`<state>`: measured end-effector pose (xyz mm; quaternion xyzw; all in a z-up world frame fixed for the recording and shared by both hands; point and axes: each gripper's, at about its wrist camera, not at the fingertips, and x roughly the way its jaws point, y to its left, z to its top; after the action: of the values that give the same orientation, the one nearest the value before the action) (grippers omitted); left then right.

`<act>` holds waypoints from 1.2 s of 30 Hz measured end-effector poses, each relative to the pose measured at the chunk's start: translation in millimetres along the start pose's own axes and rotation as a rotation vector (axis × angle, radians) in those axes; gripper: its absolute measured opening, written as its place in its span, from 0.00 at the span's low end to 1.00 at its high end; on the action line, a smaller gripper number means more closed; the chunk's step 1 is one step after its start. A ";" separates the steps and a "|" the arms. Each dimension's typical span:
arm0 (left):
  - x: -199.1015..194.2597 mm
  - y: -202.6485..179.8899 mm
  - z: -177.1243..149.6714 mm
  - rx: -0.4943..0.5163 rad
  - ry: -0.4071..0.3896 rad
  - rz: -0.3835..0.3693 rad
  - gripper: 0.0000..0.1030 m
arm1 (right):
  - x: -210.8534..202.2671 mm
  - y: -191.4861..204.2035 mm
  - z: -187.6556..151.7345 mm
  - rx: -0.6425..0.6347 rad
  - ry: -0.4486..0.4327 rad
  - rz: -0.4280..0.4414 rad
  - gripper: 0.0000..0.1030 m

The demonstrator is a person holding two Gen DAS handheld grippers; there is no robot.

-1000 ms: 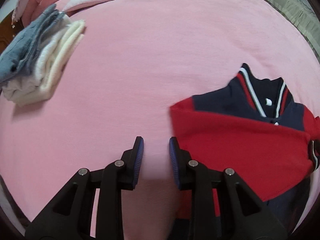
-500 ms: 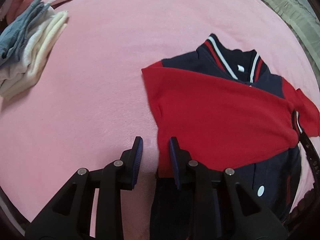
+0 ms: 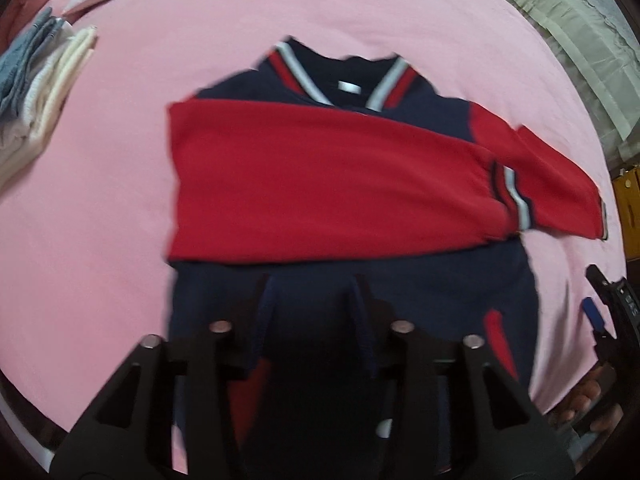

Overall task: Fold large clothes
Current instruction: 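Lift the other red sleeve by its cuff with the right tool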

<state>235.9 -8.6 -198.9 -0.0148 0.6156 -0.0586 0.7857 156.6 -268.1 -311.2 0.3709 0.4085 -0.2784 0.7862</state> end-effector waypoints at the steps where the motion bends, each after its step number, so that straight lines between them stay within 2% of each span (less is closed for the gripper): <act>1: 1.0 -6.7 -0.2 -0.004 0.002 -0.003 0.47 | 1.6 -10.5 8.0 0.026 0.012 0.012 0.58; 6: 2.1 -60.1 -1.4 -0.013 0.049 0.002 0.50 | 12.9 -44.2 49.9 0.051 0.060 0.048 0.58; 11: 2.7 -104.0 8.2 -0.034 0.066 -0.027 0.51 | 32.4 -65.2 89.7 0.081 0.117 0.100 0.57; 14: 0.0 -127.1 19.1 -0.025 0.047 -0.008 0.52 | 41.6 -73.9 110.3 0.114 0.090 0.135 0.48; 15: -1.7 -132.9 22.5 -0.027 0.041 -0.006 0.52 | 44.7 -77.5 116.6 0.130 0.080 0.145 0.41; 18: -5.3 -145.6 35.9 -0.050 0.025 0.004 0.54 | 57.7 -86.0 137.1 0.186 0.072 0.180 0.30; 21: -7.2 -146.7 44.2 -0.081 0.020 0.026 0.55 | 63.4 -83.8 151.0 0.180 0.070 0.197 0.22; 23: -6.2 -142.1 48.3 -0.103 0.029 0.034 0.55 | 64.6 -81.0 159.4 0.166 0.063 0.206 0.21; 27: -12.3 -122.8 53.3 -0.162 0.028 0.048 0.55 | 57.3 -68.9 169.5 0.130 0.034 0.208 0.12; 30: -17.4 -104.5 50.0 -0.186 0.022 0.062 0.55 | 43.6 -55.1 172.9 0.129 0.023 0.247 0.10; 33: -27.1 -80.0 43.0 -0.223 0.010 0.070 0.55 | 22.9 -36.5 178.8 0.122 -0.025 0.274 0.09; 36: -33.9 -52.8 35.4 -0.251 0.000 0.070 0.55 | -6.2 -4.9 180.8 0.038 -0.110 0.290 0.09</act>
<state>258.3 -58.9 -152.7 -0.0916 0.6181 0.0462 0.7793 228.6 -416.7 -236.9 0.4252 0.3015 -0.1894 0.8321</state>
